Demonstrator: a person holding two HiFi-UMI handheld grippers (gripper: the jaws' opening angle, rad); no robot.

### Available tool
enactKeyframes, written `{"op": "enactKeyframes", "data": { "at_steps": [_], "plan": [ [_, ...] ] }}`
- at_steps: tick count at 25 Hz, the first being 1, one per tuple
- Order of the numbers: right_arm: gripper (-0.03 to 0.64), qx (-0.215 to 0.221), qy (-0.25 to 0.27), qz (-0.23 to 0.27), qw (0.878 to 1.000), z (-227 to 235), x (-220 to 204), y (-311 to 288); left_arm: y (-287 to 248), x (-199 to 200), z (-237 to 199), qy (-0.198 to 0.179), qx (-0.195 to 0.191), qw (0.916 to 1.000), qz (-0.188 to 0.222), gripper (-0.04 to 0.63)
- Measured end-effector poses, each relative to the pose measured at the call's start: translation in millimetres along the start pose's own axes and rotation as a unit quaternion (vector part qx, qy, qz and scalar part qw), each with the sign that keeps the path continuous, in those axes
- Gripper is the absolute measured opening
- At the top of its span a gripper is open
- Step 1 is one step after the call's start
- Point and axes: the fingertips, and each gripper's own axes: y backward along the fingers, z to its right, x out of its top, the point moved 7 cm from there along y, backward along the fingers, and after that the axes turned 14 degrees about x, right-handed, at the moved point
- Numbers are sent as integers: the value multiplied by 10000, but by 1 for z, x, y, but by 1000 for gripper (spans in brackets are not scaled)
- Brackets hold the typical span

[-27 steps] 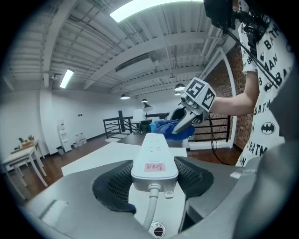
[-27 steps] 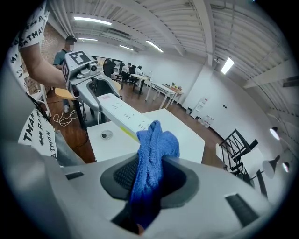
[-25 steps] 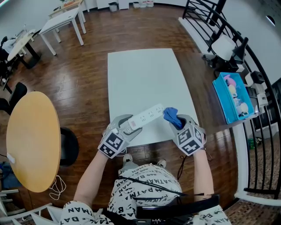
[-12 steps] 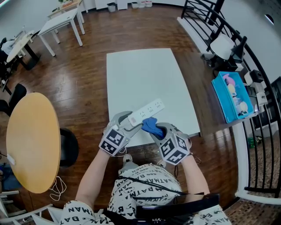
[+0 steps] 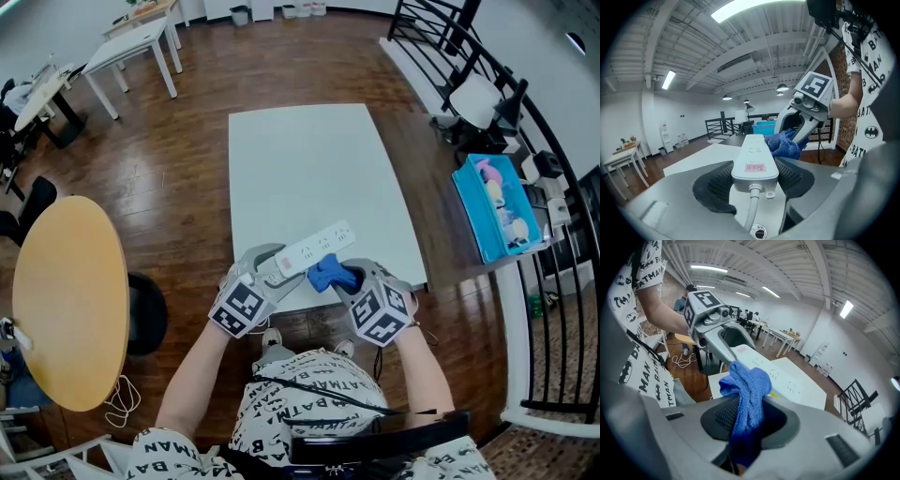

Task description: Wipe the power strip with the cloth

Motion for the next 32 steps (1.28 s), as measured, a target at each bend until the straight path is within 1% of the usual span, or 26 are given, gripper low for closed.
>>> {"op": "enactKeyframes", "data": {
  "at_steps": [4,7,11,15,19,22,25,27,30,32],
  "plan": [
    [121,-176,-252,-56,9995,15,-17,11,7,1,6,-126,-109,9998,99,279],
    [121,-331,-313,-215,9987,24,-29,18,13,4,5,-209,-162,9995,180,278],
    [121,-535,-518,-350,9966,36,-44,25,18,6,4,-274,-207,9991,235,278],
    [121,-753,-541,-546,9942,49,-54,30,20,8,6,-391,-296,9985,240,278],
    [121,-960,-405,-766,9916,61,-57,32,24,13,14,-709,-497,9958,306,278],
    [121,-1026,-326,-780,9911,67,-58,36,25,14,19,-868,-596,9940,304,278],
    [121,-1170,-342,-602,9907,74,-53,46,28,15,22,-947,-764,9921,306,278],
    [121,-1156,-267,-348,9923,76,-42,53,29,14,29,-1055,-908,9898,301,278],
    [121,-955,163,-64,9953,72,-19,56,25,13,40,-1142,-1109,9869,262,278],
    [121,-780,615,-83,9950,65,-3,51,22,13,47,-1182,-1216,9852,247,278]
  ]
}}
